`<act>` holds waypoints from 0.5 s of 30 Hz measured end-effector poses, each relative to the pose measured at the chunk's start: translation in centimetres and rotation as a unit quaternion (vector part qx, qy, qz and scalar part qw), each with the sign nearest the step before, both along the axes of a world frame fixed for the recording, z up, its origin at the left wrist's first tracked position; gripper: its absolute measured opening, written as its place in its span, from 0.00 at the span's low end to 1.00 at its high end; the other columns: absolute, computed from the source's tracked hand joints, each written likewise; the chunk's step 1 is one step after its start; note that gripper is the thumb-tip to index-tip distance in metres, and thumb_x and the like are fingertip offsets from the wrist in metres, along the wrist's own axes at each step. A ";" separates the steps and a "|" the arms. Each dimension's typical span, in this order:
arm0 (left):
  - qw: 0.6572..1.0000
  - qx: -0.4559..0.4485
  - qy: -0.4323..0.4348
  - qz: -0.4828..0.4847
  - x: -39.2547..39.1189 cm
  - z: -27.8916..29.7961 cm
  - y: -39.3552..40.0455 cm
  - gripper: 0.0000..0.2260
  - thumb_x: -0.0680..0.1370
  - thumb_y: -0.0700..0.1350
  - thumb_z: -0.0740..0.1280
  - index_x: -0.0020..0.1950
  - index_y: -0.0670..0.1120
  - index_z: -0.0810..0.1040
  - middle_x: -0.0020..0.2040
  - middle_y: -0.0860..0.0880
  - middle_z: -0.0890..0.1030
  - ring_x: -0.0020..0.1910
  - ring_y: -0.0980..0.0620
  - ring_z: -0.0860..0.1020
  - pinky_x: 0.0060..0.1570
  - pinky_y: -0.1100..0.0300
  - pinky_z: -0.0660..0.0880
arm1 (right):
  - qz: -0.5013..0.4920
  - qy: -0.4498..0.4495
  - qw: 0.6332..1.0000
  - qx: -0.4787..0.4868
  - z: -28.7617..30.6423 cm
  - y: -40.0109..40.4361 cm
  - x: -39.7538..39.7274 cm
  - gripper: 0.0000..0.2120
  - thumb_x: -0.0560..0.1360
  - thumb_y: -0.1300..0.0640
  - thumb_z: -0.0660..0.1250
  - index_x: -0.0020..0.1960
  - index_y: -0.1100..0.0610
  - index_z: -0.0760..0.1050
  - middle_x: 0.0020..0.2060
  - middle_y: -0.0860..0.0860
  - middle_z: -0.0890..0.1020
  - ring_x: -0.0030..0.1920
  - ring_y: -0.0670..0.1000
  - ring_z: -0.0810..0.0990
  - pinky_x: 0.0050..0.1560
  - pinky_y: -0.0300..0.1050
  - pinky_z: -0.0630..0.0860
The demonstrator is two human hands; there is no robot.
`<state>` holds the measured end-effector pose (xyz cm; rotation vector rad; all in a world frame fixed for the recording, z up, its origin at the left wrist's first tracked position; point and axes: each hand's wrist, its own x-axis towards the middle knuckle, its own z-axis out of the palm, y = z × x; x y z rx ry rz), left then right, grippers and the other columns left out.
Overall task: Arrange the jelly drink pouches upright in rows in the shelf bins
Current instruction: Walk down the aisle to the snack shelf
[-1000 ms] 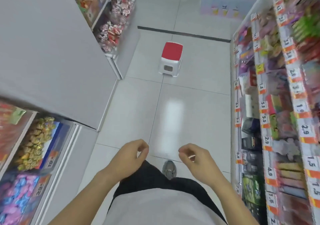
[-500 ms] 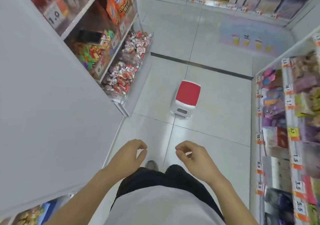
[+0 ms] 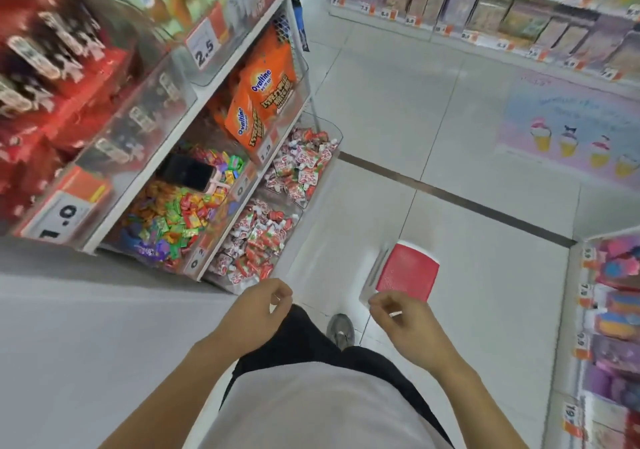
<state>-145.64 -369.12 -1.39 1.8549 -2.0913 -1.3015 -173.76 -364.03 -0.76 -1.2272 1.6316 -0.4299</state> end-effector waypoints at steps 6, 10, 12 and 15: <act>0.999 0.039 -0.008 0.026 -0.5 -1.3 -10.3 0.07 0.81 0.50 0.60 0.51 0.51 0.77 0.44 0.57 0.78 0.45 0.58 0.77 0.45 0.64 0.74 | 0.114 0.005 0.993 -0.022 -0.7 -16.6 0.4 0.03 0.79 0.54 0.67 0.50 0.51 0.80 0.43 0.43 0.84 0.46 0.41 0.82 0.50 0.40 0.78; 0.997 0.051 -0.017 0.053 0.2 -3.9 -17.3 0.06 0.81 0.50 0.60 0.46 0.54 0.74 0.38 0.55 0.76 0.37 0.55 0.75 0.41 0.54 0.74 | 0.215 0.020 0.976 -0.020 -2.2 -26.9 3.0 0.05 0.79 0.54 0.65 0.48 0.53 0.80 0.43 0.44 0.84 0.45 0.43 0.81 0.50 0.44 0.79; 0.995 0.049 -0.016 0.086 0.4 -4.9 -19.7 0.07 0.81 0.50 0.60 0.42 0.56 0.72 0.35 0.55 0.74 0.35 0.57 0.74 0.40 0.56 0.73 | 0.275 0.029 0.961 -0.009 -2.7 -31.4 4.4 0.06 0.80 0.55 0.65 0.49 0.55 0.80 0.45 0.47 0.84 0.46 0.47 0.81 0.51 0.46 0.78; 0.984 0.069 -0.012 0.166 0.3 -5.1 -22.2 0.07 0.81 0.50 0.61 0.47 0.49 0.76 0.38 0.54 0.79 0.38 0.57 0.77 0.41 0.59 0.73 | 0.361 0.034 0.932 -0.002 -3.4 -37.4 6.6 0.07 0.80 0.56 0.65 0.51 0.58 0.79 0.45 0.52 0.84 0.45 0.51 0.81 0.49 0.47 0.78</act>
